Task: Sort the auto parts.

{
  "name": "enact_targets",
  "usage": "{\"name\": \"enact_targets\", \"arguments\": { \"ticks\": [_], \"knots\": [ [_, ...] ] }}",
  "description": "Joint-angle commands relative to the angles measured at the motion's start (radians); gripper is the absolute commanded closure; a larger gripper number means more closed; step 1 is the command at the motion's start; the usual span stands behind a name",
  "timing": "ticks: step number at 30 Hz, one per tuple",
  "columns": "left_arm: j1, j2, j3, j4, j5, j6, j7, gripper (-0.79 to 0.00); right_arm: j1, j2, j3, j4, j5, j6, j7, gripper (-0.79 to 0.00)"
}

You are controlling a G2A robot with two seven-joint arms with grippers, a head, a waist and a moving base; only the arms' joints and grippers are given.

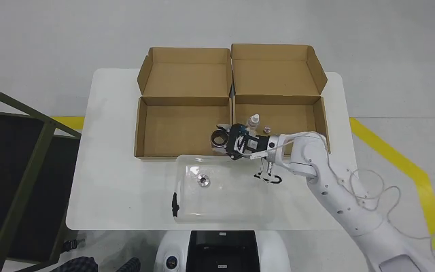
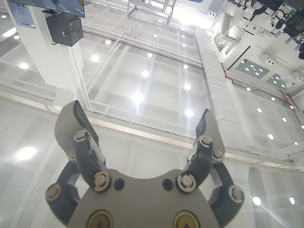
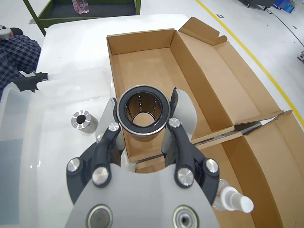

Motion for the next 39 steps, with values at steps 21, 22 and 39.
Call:
{"name": "enact_targets", "arguments": {
  "ticks": [21,22,39],
  "knots": [
    [0.0,0.0,0.0,0.0,0.0,0.0,0.0,-0.785,0.118,-0.069,-0.127,0.18,-0.057,0.074,0.033,-0.123],
    [0.0,0.0,0.0,0.0,0.0,0.0,0.0,-0.785,0.121,-0.071,-0.13,0.183,-0.056,0.073,0.035,-0.135],
    [0.0,0.0,0.0,0.0,0.0,0.0,0.0,-0.785,0.15,-0.103,-0.152,0.26,-0.056,0.068,0.039,-0.351]
  ]
}}
